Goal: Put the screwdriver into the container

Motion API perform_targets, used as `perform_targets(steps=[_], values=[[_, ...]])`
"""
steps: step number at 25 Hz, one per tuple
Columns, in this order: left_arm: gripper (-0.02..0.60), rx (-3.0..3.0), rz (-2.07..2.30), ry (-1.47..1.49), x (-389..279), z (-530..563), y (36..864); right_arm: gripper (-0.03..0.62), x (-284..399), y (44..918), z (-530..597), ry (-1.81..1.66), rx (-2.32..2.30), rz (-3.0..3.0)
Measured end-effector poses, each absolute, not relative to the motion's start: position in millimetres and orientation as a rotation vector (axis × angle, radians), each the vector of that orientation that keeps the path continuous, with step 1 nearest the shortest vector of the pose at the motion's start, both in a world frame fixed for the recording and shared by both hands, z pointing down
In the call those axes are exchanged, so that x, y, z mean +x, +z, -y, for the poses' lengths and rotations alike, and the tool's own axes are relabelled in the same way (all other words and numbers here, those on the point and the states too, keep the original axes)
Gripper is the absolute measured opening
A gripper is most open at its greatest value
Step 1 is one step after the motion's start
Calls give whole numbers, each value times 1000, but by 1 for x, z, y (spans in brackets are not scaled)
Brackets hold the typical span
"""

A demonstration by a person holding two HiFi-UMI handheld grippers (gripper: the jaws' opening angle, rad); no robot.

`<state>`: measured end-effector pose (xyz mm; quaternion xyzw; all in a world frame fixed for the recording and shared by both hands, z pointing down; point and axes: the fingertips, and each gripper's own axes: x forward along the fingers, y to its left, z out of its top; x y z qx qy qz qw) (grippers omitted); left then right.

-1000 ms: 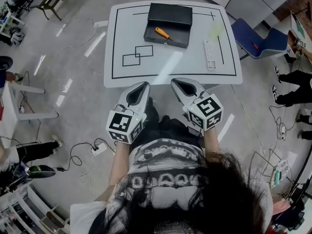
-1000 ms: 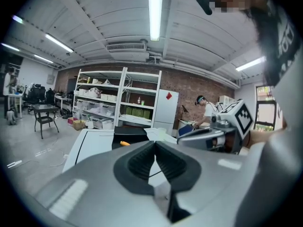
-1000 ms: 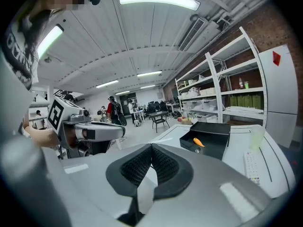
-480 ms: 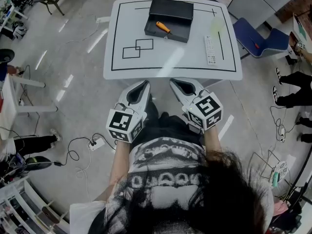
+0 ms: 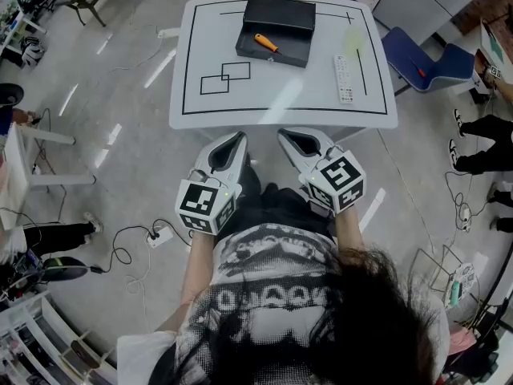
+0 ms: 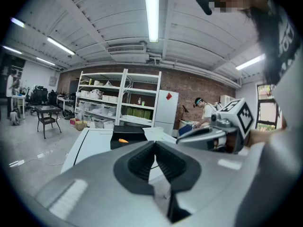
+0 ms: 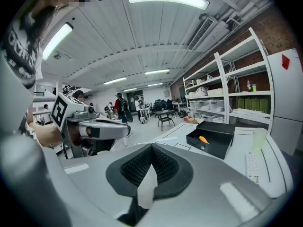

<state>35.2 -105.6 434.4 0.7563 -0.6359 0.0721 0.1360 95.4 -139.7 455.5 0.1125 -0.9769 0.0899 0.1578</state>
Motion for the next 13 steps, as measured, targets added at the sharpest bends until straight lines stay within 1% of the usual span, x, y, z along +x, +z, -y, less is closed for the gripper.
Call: perform_targets(steps=[13], values=[[0, 2204, 1842, 214, 37, 109, 434, -3, 97, 458, 140, 252, 311, 2789]])
